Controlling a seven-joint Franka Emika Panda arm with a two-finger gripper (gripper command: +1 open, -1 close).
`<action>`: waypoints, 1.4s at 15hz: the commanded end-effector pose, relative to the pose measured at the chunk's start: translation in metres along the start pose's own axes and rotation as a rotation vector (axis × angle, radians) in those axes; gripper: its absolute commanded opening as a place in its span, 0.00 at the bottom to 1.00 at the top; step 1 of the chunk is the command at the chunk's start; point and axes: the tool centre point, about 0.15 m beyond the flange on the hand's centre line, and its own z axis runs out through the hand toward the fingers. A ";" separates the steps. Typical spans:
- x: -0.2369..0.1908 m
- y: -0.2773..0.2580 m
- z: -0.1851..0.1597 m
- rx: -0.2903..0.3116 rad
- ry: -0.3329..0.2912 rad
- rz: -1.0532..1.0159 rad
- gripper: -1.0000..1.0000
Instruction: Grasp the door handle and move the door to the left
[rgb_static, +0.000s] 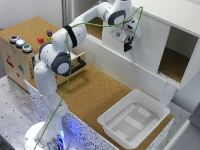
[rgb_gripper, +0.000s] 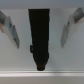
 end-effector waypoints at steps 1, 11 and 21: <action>-0.018 -0.014 0.012 -0.041 0.118 -0.017 0.00; -0.019 -0.027 0.016 -0.048 0.131 -0.017 0.00; -0.017 -0.085 0.016 -0.039 0.135 -0.137 0.00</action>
